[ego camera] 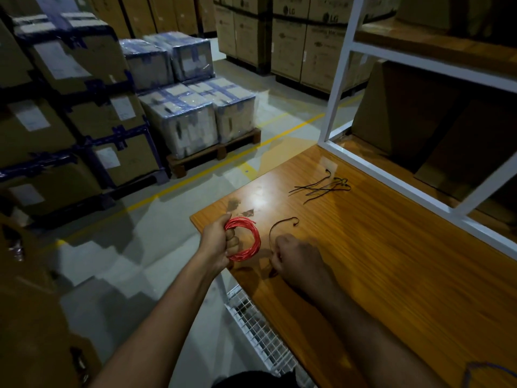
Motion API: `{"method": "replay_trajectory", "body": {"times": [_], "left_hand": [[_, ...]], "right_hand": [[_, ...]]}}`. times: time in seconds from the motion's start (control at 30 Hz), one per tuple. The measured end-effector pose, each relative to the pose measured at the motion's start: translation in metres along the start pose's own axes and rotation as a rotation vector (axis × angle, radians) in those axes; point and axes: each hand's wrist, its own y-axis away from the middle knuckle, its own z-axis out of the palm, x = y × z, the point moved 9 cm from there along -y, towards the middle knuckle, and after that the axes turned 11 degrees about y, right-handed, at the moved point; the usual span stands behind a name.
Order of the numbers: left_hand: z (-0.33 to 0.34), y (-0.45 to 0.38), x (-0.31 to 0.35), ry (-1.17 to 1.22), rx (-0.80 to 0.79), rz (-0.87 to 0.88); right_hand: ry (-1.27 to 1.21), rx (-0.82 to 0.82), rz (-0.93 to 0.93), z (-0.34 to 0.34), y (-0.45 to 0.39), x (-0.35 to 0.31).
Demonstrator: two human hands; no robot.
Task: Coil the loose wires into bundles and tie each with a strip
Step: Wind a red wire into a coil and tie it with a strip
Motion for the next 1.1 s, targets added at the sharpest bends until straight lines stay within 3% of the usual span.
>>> {"method": "replay_trajectory", "body": {"times": [0.07, 0.17, 0.27, 0.33, 0.43, 0.5, 0.7, 1.1], "left_hand": [[-0.010, 0.000, 0.006, 0.025, 0.036, 0.025], [-0.019, 0.005, 0.019, 0.063, 0.072, 0.085], [-0.022, 0.014, 0.033, 0.061, 0.087, 0.138], [-0.020, 0.020, 0.042, 0.051, 0.066, 0.170], [-0.019, 0.028, 0.053, 0.030, 0.044, 0.205], [-0.018, 0.033, 0.058, 0.021, 0.025, 0.205], [-0.016, 0.041, 0.063, 0.009, -0.037, 0.168], [-0.037, 0.060, 0.083, 0.025, -0.007, 0.175]], "right_hand": [[-0.147, 0.024, 0.113, -0.004, -0.006, 0.013], [-0.197, 0.199, 0.371, -0.012, -0.021, 0.055], [-0.171, 0.019, 0.522, 0.010, -0.042, 0.078], [-0.044, -0.080, 0.497, 0.020, -0.054, 0.076], [-0.032, -0.056, 0.484, 0.019, -0.068, 0.068], [-0.095, -0.037, 0.451, 0.016, -0.076, 0.059], [-0.587, 0.052, 0.280, -0.037, -0.113, 0.009], [-0.587, -0.187, 0.028, -0.089, -0.164, -0.044]]}}
